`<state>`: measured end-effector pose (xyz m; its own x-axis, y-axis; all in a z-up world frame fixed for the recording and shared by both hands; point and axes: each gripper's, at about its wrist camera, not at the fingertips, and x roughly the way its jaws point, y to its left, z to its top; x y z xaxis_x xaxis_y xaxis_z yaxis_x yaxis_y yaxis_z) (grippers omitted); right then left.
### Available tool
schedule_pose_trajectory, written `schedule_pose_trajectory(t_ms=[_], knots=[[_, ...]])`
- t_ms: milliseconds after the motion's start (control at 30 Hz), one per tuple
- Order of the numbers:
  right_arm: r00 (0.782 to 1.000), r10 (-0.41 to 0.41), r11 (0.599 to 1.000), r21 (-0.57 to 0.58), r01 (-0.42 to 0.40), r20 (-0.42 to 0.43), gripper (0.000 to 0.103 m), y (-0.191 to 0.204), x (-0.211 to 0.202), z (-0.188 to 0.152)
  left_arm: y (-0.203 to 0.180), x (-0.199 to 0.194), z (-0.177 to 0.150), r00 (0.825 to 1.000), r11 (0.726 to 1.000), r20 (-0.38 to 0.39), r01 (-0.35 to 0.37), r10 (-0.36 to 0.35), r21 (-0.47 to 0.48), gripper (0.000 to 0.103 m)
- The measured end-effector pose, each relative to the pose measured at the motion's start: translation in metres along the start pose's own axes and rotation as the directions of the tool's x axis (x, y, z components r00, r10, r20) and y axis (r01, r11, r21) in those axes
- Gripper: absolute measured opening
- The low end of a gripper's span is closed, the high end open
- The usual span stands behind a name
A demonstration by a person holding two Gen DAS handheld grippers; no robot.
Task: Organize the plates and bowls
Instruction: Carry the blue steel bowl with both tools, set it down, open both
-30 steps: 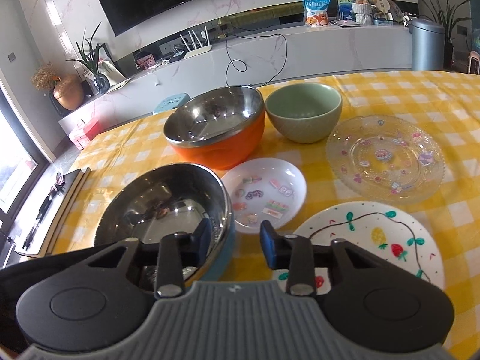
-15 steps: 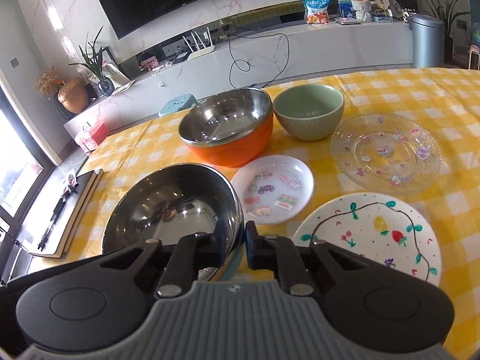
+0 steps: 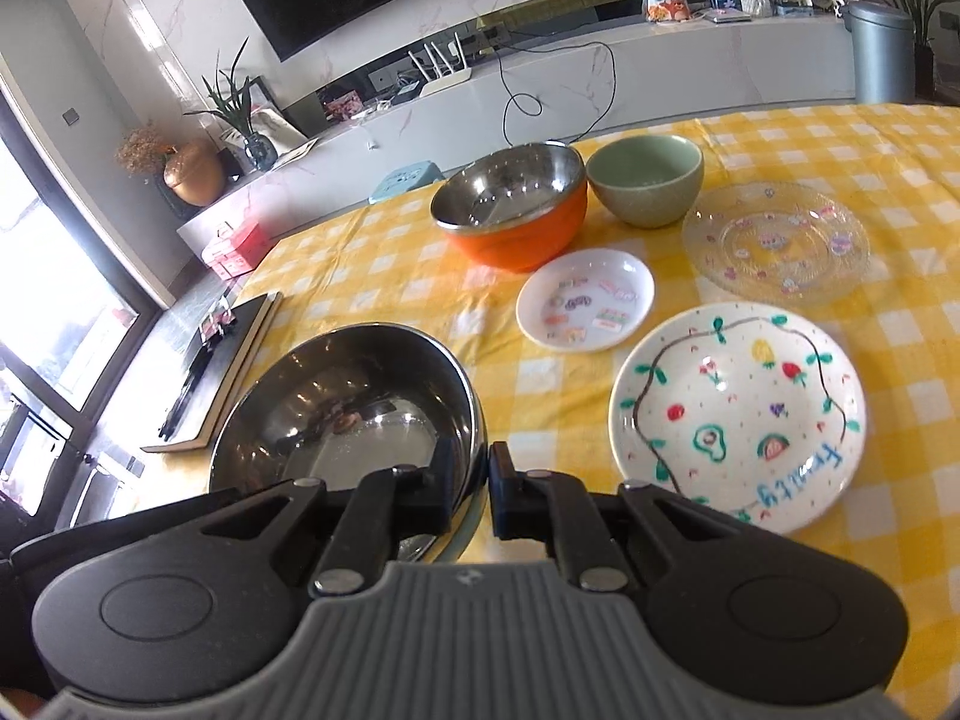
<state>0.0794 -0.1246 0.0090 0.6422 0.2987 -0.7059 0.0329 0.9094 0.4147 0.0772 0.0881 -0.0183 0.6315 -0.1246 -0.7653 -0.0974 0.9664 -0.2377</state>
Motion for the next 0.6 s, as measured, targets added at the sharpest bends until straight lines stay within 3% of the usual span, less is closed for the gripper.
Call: schedule_pose_trajectory(t_ms=[600], knots=[[0.993, -0.003, 0.999, 0.046, 0.008, -0.119, 0.007, -0.001, -0.010, -0.029, 0.023, -0.002, -0.030, 0.996, 1.000, -0.094, -0.008, 0.006, -0.029, 0.018]])
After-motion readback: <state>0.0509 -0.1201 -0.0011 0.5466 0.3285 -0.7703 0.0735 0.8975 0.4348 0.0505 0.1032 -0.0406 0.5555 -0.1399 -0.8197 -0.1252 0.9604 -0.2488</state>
